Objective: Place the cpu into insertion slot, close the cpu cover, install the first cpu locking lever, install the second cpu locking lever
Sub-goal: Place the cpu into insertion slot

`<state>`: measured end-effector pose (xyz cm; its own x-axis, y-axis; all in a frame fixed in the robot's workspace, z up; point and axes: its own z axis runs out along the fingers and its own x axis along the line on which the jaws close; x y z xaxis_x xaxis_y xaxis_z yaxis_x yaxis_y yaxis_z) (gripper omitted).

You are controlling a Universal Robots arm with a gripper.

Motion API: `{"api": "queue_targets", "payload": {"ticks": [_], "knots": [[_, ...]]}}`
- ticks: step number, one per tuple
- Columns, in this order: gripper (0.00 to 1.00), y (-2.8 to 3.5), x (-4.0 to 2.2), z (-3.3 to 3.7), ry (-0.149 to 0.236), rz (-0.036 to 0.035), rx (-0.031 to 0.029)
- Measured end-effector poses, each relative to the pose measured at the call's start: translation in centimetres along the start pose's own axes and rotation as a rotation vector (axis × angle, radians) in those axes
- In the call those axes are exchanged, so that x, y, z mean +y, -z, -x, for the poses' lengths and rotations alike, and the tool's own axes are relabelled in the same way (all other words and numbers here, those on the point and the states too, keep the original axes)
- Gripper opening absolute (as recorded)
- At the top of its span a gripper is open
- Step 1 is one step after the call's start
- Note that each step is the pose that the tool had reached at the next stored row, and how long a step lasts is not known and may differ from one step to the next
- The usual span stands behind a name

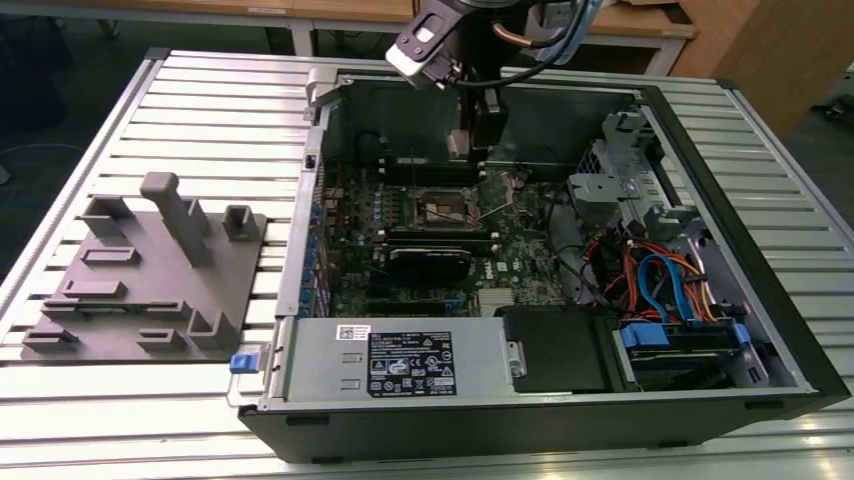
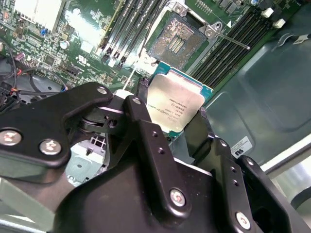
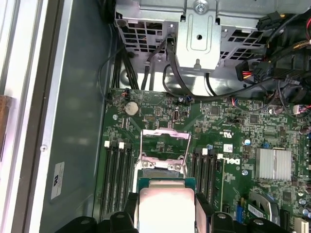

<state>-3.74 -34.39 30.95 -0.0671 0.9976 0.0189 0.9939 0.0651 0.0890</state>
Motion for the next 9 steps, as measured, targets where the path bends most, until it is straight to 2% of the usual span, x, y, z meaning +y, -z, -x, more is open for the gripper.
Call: {"api": "queue_targets", "payload": {"ticks": [9], "knots": [[0.54,-1.58,-0.36,-0.11,-0.024,-0.0002,-0.0025]]}}
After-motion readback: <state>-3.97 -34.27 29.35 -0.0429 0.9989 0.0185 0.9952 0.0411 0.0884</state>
